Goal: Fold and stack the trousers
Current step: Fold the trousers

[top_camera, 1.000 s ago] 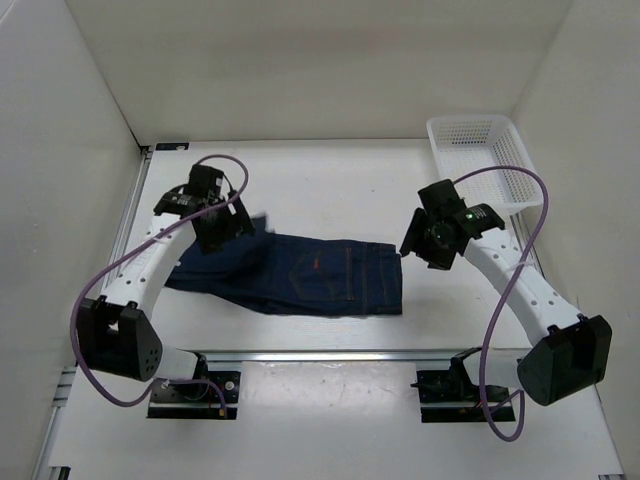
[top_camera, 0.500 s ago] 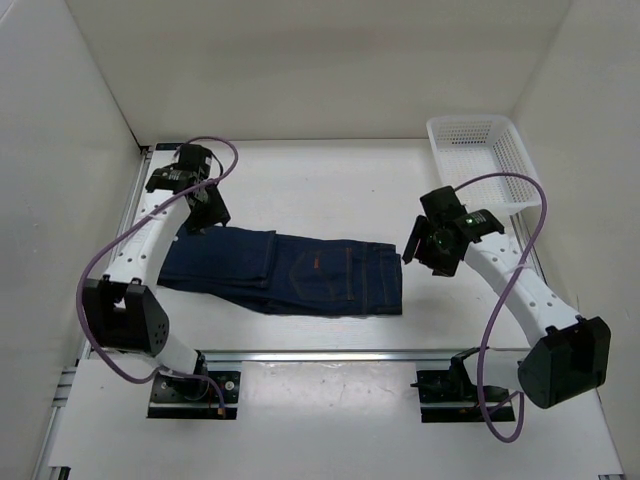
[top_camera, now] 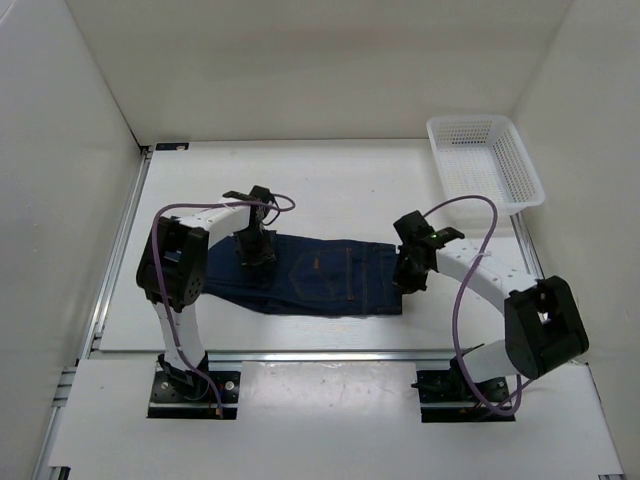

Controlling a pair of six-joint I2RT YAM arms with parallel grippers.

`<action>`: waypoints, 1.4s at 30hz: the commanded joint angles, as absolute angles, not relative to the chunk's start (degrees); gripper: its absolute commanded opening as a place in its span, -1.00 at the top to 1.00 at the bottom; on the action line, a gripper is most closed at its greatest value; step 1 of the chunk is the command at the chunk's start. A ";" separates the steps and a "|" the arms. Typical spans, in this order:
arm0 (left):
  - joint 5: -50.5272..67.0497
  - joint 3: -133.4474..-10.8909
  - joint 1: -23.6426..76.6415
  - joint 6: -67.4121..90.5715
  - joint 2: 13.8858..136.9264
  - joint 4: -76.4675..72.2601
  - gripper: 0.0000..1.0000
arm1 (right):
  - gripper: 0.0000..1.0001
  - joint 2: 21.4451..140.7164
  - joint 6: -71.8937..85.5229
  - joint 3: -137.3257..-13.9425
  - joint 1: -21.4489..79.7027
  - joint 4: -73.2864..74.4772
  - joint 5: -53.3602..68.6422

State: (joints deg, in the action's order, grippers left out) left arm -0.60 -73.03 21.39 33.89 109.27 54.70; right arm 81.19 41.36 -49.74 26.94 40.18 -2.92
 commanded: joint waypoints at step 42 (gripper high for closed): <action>-8.00 -101.26 -9.49 19.51 124.97 63.37 -0.94 | -0.34 79.45 37.09 -65.12 31.29 50.01 -14.50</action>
